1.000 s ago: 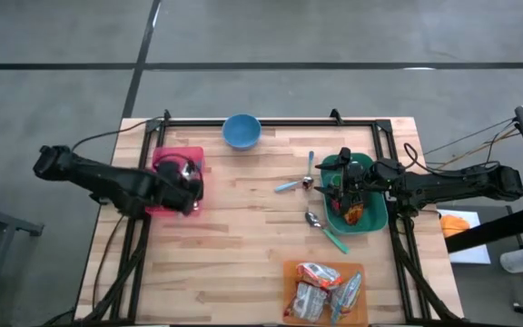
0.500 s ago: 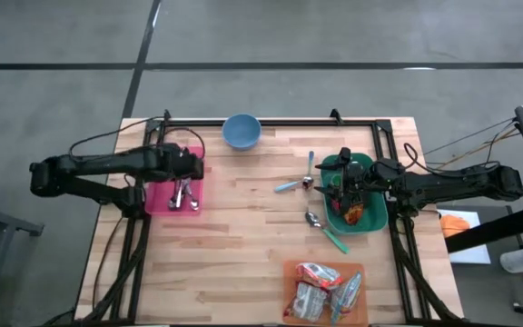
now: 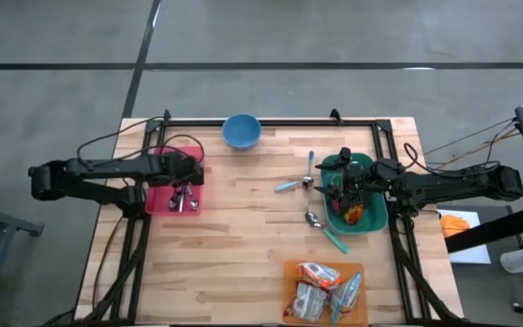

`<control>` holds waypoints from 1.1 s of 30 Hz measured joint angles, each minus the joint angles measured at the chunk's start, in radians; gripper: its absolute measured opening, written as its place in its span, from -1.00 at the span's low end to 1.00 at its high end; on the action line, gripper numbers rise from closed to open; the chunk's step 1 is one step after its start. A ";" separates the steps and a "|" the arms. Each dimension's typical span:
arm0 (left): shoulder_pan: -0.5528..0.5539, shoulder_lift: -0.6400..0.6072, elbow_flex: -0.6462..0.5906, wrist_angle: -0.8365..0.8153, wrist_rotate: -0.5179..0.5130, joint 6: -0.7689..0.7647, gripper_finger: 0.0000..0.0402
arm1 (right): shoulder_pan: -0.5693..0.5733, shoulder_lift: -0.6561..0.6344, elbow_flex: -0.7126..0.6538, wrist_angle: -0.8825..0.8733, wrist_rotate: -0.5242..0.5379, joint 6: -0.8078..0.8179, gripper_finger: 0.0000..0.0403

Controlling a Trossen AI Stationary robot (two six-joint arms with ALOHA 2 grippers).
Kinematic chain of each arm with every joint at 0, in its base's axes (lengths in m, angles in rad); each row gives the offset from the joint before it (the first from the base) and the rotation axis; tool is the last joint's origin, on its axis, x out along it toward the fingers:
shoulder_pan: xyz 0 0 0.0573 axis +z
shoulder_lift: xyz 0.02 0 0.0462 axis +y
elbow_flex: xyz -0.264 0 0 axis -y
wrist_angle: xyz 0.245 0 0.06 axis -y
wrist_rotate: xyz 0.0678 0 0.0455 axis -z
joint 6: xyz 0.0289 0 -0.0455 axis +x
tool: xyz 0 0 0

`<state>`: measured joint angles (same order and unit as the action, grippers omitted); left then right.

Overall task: Pick & Place Food Item
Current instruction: Put the silver spoon into the pink bin

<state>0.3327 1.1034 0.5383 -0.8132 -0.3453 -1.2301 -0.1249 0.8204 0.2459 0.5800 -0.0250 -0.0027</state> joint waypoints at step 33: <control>0.020 -0.017 -0.079 0.105 0.061 0.056 -0.20 | 0.000 0.000 0.000 0.000 0.000 0.001 0.57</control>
<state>0.3531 1.0862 0.4596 -0.7085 -0.2840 -1.1745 -0.1246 0.8207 0.2459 0.5804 -0.0250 -0.0014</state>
